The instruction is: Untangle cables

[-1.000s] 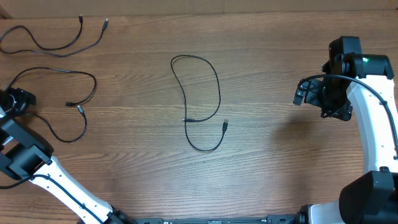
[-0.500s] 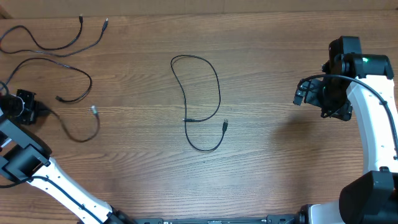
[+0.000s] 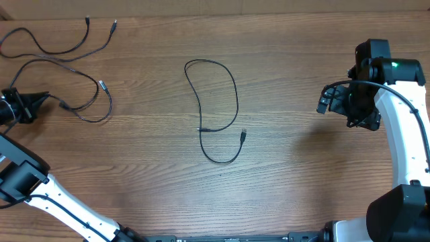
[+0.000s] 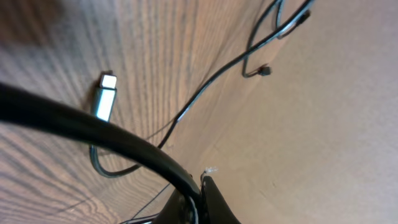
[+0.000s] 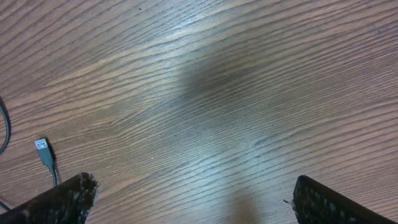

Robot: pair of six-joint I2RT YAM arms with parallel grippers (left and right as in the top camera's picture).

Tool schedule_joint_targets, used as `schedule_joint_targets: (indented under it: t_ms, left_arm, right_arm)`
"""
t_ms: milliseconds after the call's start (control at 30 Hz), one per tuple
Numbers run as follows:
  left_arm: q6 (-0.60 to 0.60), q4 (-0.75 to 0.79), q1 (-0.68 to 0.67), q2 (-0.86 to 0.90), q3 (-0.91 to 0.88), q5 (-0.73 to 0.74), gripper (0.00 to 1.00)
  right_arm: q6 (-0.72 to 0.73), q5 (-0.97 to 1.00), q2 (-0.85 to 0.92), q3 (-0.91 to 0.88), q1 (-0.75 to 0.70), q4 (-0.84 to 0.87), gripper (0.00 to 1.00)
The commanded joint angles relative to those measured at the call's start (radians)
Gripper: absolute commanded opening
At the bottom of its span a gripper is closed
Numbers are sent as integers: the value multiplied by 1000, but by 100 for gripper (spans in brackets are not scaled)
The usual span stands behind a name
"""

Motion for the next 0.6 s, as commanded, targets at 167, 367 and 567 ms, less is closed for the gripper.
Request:
schedule_joint_targets:
  t_ms: [167, 367, 567]
  left_arm:
    - [103, 23, -39, 10, -7, -129, 53]
    - [296, -10, -20, -15, -5, -145, 46]
    - [396, -58, -123, -93, 104, -460, 53]
  right_arm:
    - [-2, 10, 1, -2, -3, 2, 100]
    - [-2, 10, 1, -2, -3, 2, 100]
    - [-2, 10, 1, -2, -3, 2, 100]
